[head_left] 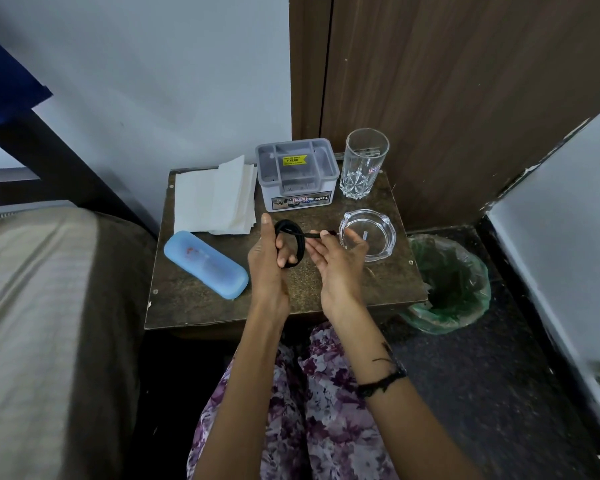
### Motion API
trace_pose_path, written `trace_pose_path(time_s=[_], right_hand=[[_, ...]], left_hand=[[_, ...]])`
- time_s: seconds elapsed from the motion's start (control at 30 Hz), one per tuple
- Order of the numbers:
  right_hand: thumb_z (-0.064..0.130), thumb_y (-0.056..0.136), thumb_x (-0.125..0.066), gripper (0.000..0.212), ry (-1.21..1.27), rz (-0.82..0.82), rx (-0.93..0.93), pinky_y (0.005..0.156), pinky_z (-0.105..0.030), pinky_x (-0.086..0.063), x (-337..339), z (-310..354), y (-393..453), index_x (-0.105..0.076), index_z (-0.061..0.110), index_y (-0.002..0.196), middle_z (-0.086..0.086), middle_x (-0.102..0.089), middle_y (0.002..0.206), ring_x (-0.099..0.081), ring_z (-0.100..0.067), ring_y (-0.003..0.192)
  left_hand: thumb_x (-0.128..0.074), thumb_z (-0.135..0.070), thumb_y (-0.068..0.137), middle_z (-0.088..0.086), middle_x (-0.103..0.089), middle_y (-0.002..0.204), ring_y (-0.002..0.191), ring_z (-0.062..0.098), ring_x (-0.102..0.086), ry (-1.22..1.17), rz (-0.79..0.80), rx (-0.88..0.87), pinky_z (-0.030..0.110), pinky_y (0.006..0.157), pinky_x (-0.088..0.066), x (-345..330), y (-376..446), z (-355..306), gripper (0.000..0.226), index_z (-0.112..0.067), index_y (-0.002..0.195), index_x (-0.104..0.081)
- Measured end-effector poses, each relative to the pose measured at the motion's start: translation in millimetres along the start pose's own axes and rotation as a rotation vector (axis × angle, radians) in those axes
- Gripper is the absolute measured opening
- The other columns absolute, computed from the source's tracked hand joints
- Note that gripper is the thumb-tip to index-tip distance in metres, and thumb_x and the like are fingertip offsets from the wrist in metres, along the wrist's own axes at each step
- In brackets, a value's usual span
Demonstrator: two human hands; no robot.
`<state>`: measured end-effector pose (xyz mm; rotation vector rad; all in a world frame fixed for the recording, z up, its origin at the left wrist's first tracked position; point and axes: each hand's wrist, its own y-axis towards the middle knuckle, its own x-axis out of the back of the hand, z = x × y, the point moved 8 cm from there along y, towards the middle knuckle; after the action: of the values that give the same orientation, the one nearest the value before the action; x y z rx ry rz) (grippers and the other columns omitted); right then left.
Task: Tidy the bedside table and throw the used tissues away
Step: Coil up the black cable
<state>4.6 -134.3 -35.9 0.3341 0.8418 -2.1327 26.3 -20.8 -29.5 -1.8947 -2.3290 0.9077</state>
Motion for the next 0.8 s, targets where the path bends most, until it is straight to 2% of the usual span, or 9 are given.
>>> trace_pose_path(time_s=[0.13, 0.2, 0.3, 0.4, 0.47, 0.6, 0.63, 0.73, 0.8], right_hand=[[0.007, 0.092, -0.055, 0.011, -0.278, 0.065, 0.012, 0.055, -0.014, -0.051, 0, 0, 2, -0.057, 0.006, 0.103, -0.004, -0.062, 0.078, -0.059, -0.008, 0.065], [0.012, 0.092, -0.056, 0.011, -0.437, 0.077, 0.084, 0.055, -0.014, -0.046, 3, 2, 0, -0.065, 0.008, 0.098, 0.003, -0.059, 0.073, -0.051, -0.003, 0.06], [0.019, 0.092, -0.057, 0.016, -0.646, 0.025, 0.238, 0.067, -0.024, -0.05, 5, 9, -3, -0.069, 0.013, 0.099, 0.005, -0.063, 0.074, -0.054, -0.003, 0.062], [0.022, 0.095, -0.052, 0.023, -0.895, 0.037, 0.363, 0.083, -0.033, -0.053, -4, 13, -8, -0.068, 0.014, 0.108, -0.005, -0.068, 0.097, -0.064, -0.013, 0.082], [0.023, 0.095, -0.048, 0.026, -1.001, 0.091, 0.368, 0.083, -0.032, -0.051, -12, 12, -12, -0.067, 0.014, 0.111, -0.009, -0.065, 0.104, -0.063, -0.014, 0.083], [0.024, 0.091, -0.057, 0.027, -0.994, 0.224, 0.373, 0.076, -0.042, -0.053, -22, 20, -17, -0.071, 0.002, 0.093, -0.021, -0.068, 0.086, -0.063, -0.03, 0.07], [0.023, 0.088, -0.062, 0.026, -0.941, 0.259, 0.337, 0.075, -0.038, -0.054, -23, 24, -17, -0.071, 0.0, 0.091, -0.02, -0.069, 0.082, -0.063, -0.026, 0.068], [0.021, 0.081, -0.07, 0.016, -0.81, 0.407, 0.111, 0.068, -0.009, -0.045, -26, 21, -12, -0.074, 0.008, 0.09, 0.005, -0.069, 0.076, -0.06, 0.008, 0.064], [0.021, 0.079, -0.072, 0.007, -0.786, 0.471, -0.029, 0.075, -0.013, -0.046, -27, 10, -7, -0.073, 0.016, 0.084, 0.008, -0.068, 0.079, -0.061, 0.005, 0.074]], left_hand=[[-0.039, -0.048, 0.094, -0.008, -0.027, 0.031, 0.036, 0.005, -0.031, -0.027, 0.04, -0.014, 0.018, 0.046, -0.03, -4, -1, -4, 0.051, -0.019, 0.051, -0.035], [-0.037, -0.046, 0.094, -0.008, -0.027, 0.031, 0.035, 0.005, -0.029, -0.039, 0.062, -0.035, 0.017, 0.044, -0.029, -7, 0, -8, 0.05, -0.018, 0.053, -0.035], [-0.034, -0.043, 0.096, -0.008, -0.027, 0.031, 0.035, 0.004, -0.027, -0.066, 0.092, -0.079, 0.016, 0.044, -0.03, -10, -1, -12, 0.049, -0.017, 0.055, -0.034], [-0.033, -0.043, 0.097, -0.01, -0.027, 0.032, 0.035, 0.004, -0.027, -0.097, 0.086, -0.08, 0.016, 0.043, -0.03, -9, -1, -9, 0.048, -0.016, 0.056, -0.035], [-0.032, -0.042, 0.097, -0.01, -0.027, 0.031, 0.033, 0.004, -0.026, -0.12, 0.074, -0.08, 0.016, 0.041, -0.029, -8, 0, -8, 0.048, -0.016, 0.057, -0.035], [-0.031, -0.045, 0.097, -0.011, -0.027, 0.03, 0.029, 0.004, -0.025, -0.25, 0.116, -0.061, 0.014, 0.036, -0.024, -2, 10, -12, 0.049, -0.016, 0.057, -0.035], [-0.031, -0.047, 0.096, -0.01, -0.027, 0.029, 0.027, 0.005, -0.025, -0.31, 0.14, -0.037, 0.013, 0.034, -0.023, 0, 13, -12, 0.05, -0.017, 0.057, -0.035], [-0.03, -0.05, 0.095, -0.008, -0.028, 0.026, 0.022, 0.007, -0.027, -0.483, 0.239, 0.038, 0.013, 0.028, -0.023, 3, 21, -12, 0.057, -0.018, 0.049, -0.041], [-0.029, -0.05, 0.096, -0.007, -0.03, 0.025, 0.021, 0.008, -0.03, -0.539, 0.303, 0.074, 0.014, 0.027, -0.025, 1, 23, -12, 0.063, -0.019, 0.042, -0.044]])
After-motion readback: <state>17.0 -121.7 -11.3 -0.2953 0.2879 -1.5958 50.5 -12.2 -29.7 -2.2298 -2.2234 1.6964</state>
